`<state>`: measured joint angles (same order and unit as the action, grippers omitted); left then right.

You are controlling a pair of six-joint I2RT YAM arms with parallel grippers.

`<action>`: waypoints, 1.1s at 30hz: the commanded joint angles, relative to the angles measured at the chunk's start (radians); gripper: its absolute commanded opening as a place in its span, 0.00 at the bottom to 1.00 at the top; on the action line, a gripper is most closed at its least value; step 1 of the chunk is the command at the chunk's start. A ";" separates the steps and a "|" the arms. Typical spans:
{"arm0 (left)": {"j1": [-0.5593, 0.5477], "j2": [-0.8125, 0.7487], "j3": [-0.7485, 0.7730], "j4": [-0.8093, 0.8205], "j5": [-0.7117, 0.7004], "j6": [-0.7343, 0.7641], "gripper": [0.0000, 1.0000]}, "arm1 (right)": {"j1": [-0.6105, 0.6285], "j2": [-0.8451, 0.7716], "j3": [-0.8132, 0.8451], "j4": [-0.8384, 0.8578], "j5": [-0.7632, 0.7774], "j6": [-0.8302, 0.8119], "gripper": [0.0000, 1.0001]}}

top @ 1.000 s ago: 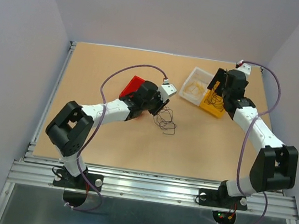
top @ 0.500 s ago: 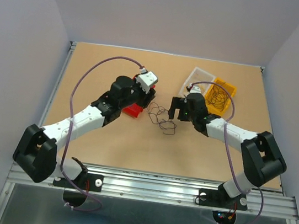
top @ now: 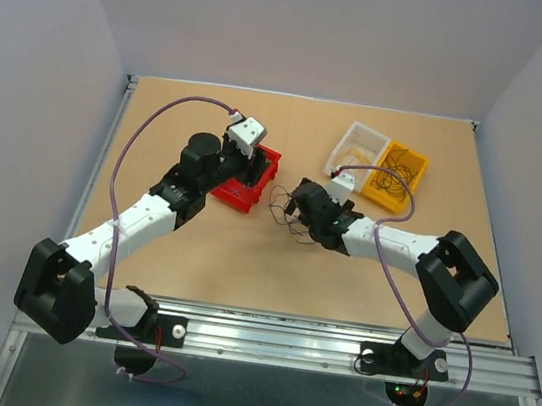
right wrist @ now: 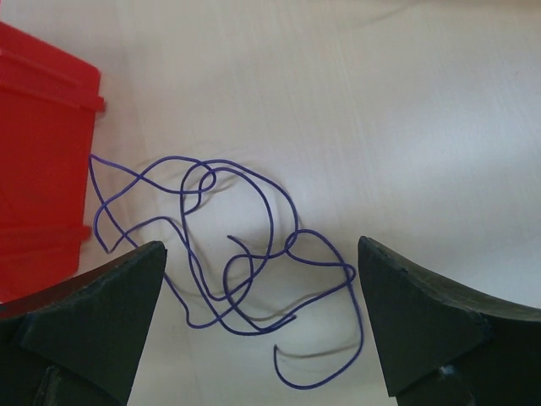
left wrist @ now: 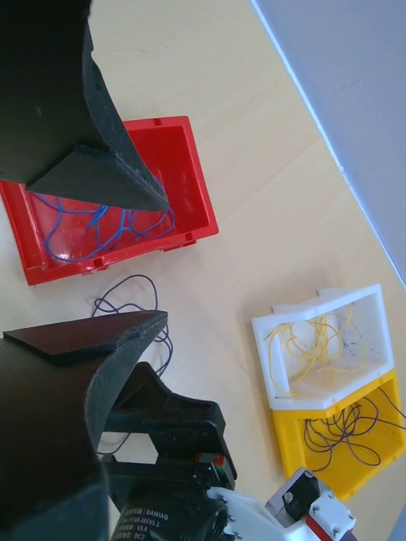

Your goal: Untangle the cables

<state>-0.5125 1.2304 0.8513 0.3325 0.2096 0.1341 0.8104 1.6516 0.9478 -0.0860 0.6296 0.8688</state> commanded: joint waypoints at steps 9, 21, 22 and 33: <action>0.005 -0.019 -0.003 0.046 0.024 -0.007 0.61 | 0.044 0.257 0.308 -0.181 0.214 0.260 1.00; 0.005 -0.008 -0.003 0.045 0.033 -0.002 0.62 | 0.056 0.430 0.439 -0.454 0.280 0.341 0.89; 0.005 -0.009 -0.003 0.043 0.036 -0.002 0.62 | 0.067 0.416 0.415 -0.452 0.285 0.354 0.80; 0.005 0.007 0.003 0.040 0.039 0.001 0.61 | 0.072 0.133 0.192 -0.426 0.354 0.296 0.01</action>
<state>-0.5087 1.2392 0.8509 0.3325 0.2359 0.1307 0.8902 1.8862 1.1564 -0.5220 0.9169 1.2163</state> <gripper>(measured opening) 0.615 0.025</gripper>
